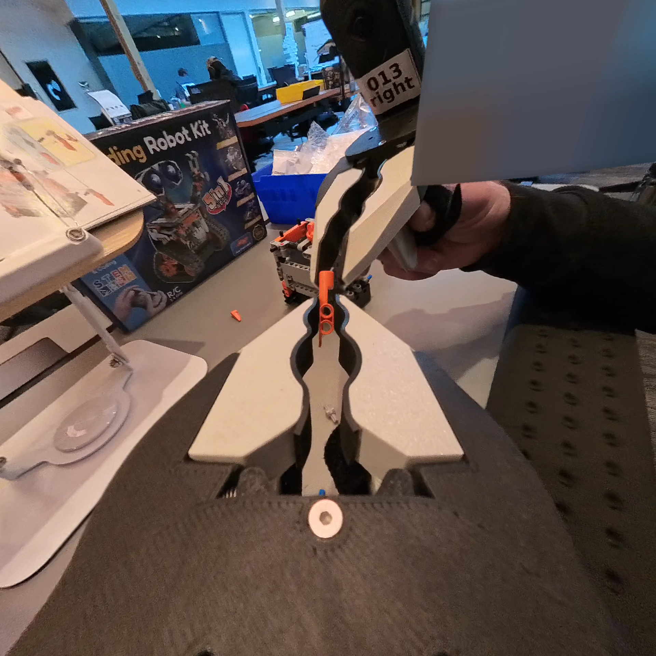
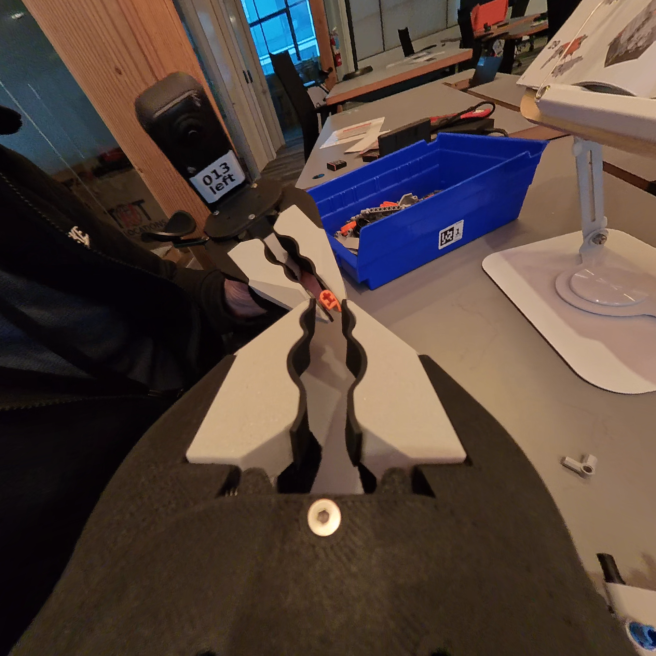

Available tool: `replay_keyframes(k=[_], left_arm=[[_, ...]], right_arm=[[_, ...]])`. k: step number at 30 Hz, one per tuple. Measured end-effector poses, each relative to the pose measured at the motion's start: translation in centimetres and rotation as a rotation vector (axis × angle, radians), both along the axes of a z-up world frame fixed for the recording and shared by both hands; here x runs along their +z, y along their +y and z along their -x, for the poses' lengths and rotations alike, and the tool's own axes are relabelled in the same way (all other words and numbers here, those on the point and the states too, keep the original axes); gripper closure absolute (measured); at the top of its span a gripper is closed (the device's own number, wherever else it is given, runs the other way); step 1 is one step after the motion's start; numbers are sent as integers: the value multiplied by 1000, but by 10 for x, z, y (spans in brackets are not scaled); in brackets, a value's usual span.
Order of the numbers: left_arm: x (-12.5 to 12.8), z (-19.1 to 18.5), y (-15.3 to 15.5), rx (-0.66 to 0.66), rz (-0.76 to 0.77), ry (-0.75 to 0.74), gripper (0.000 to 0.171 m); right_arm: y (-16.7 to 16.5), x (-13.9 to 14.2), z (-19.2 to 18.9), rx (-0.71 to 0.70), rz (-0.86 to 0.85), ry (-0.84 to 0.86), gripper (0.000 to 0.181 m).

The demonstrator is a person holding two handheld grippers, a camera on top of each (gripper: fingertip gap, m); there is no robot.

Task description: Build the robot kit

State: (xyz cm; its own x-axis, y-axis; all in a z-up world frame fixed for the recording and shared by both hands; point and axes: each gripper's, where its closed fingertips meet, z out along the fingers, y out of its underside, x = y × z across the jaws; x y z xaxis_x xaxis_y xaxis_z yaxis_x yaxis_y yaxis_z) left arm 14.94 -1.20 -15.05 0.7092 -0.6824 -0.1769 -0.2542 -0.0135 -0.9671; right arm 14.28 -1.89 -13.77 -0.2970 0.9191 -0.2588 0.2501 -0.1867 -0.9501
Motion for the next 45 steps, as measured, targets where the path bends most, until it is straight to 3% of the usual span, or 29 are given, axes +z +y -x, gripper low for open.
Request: replay_keyframes(k=[4,6,14,17,20,23,26,31,37,45], left_arm=[[-3,1,2,62,-72,124,166],[-5,-2,0,33,-54,109,165],[16,-13,-26,-359,273,-395,160],[16,-24,-42,-532,414,-494,156],[13,-30,-49,-590,465,-504,162],[10,-25,-41,-498,395,-436,164],[2,-12,-24,-294,277,-288,167],[-23,19,-2,28,172,-21,167],[-47,21,-6,92,154,146,167],[-54,24,-5,109,149,179,167]], right_arm=[[1,-1,1,-7,5,-5,173],[0,-1,-2,5,-25,-1,176],[-23,10,-14,145,-111,69,177],[-34,9,-17,204,-136,77,178],[-42,9,-18,246,-151,83,178],[-36,7,-15,207,-142,69,178],[-15,-4,-10,98,-136,-12,170],[13,-68,-11,-34,-310,-333,166],[22,-125,-2,-51,-387,-571,160],[26,-149,8,-34,-403,-635,161]])
